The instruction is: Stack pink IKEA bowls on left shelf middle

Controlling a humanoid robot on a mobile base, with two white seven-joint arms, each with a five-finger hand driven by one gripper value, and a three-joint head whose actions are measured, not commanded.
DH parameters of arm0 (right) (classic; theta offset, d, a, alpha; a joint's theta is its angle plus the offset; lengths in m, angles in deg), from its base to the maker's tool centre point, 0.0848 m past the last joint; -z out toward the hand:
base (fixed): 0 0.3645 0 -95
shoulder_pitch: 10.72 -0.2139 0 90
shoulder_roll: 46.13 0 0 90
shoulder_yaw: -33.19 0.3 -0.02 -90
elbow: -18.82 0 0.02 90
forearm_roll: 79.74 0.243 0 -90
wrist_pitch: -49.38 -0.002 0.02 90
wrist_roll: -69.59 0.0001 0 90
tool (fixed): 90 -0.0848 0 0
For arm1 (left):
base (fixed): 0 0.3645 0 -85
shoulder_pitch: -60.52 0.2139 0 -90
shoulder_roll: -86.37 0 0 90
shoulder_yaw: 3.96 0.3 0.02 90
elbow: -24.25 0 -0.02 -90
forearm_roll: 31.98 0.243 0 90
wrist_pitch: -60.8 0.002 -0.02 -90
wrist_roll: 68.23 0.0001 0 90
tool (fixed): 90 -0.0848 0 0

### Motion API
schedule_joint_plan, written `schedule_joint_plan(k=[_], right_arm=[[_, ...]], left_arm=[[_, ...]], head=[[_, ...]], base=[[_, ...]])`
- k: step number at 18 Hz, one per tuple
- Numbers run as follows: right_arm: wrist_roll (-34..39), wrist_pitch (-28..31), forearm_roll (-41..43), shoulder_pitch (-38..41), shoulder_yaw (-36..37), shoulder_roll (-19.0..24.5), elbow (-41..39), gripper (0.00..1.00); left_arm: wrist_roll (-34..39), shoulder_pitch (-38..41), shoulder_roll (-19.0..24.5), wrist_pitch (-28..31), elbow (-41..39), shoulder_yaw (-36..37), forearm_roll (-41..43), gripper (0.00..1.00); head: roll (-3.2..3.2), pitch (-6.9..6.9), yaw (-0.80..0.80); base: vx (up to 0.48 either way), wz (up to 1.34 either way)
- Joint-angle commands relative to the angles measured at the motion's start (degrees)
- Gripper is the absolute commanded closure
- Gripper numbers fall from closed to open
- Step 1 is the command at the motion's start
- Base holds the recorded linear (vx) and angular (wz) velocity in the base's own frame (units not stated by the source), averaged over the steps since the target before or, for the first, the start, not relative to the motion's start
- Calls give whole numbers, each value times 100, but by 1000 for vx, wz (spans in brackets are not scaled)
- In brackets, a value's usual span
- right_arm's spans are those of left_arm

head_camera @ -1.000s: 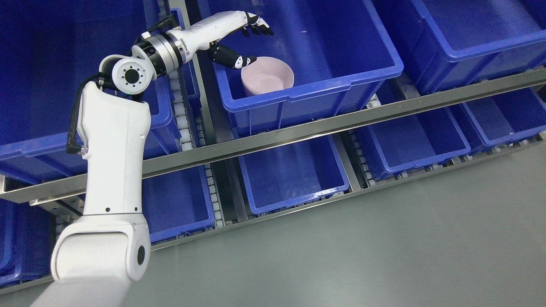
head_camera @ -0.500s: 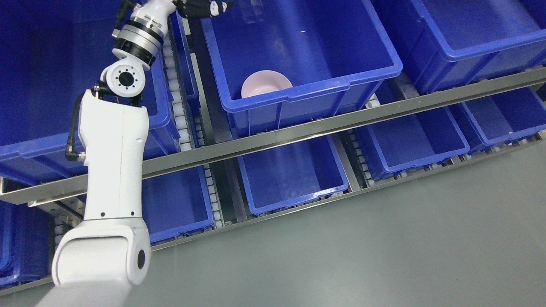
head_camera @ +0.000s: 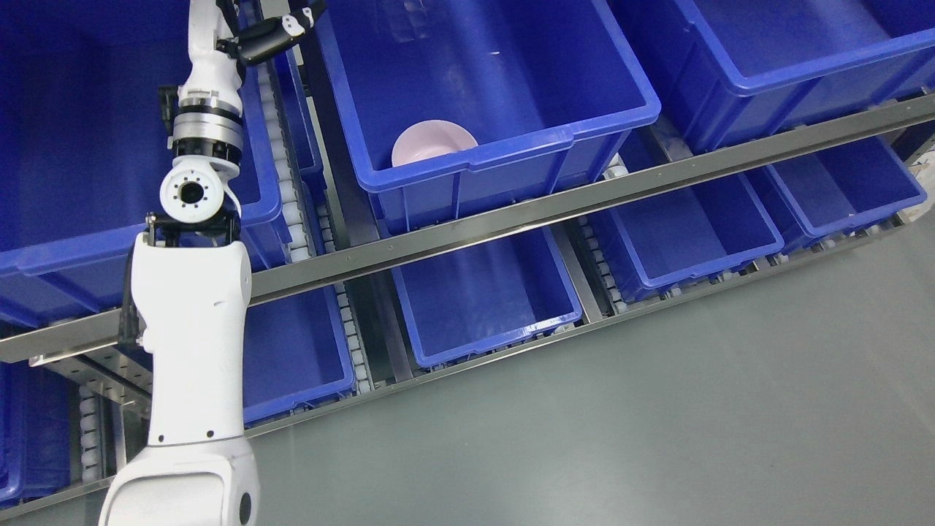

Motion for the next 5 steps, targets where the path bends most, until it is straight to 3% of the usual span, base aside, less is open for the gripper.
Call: schedule_joint_plan(k=[1, 5], right_arm=[[2, 3, -44, 0, 62, -100, 0, 0], [2, 3, -44, 0, 62, -100, 0, 0]], left_arm=[[21, 479, 100, 51, -905, 91, -310, 0], [12, 471, 100, 68, -976, 99, -310, 0]], head=[[0, 0, 0], [0, 0, 0]], base=[[0, 0], [-2, -13]])
